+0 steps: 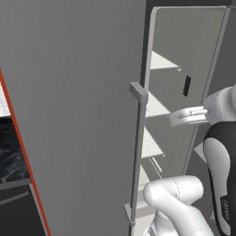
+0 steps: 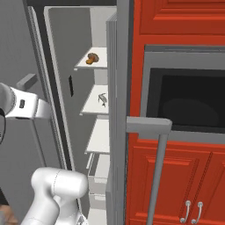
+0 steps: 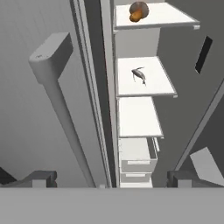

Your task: Take the fish, mushroom, and lime from the freezer and place them in the bowl on the counter.

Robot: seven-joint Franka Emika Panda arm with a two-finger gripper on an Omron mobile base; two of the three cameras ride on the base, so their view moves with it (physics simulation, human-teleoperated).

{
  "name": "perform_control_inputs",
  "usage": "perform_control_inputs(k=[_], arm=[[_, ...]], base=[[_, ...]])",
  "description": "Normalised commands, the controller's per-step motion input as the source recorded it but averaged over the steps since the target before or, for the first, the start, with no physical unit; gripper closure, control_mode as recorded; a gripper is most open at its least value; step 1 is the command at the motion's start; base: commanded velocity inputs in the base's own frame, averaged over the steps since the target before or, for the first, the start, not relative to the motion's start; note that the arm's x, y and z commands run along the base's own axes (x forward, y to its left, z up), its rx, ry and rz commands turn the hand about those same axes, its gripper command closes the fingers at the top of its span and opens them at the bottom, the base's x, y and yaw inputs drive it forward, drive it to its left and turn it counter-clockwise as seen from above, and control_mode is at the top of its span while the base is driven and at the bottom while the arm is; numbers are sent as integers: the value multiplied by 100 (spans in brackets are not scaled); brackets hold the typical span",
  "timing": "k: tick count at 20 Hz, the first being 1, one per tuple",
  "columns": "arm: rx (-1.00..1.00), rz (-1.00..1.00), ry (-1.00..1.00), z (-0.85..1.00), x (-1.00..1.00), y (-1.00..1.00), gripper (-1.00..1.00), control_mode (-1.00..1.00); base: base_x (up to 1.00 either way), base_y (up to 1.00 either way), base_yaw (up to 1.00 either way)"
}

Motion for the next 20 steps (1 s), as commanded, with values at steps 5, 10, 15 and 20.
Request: perform_control_inputs(k=[5, 10, 15, 20], arm=[[1, 0, -7, 34, 0, -38, -100, -100], [0, -4, -21, 20, 11, -14, -100, -100], [0, -5, -19, 8, 29, 0, -100, -100], [1, 0, -6, 26, 24, -13, -100, -100]], base=[[0, 0, 0], [0, 0, 0], [0, 0, 0], [0, 0, 0]])
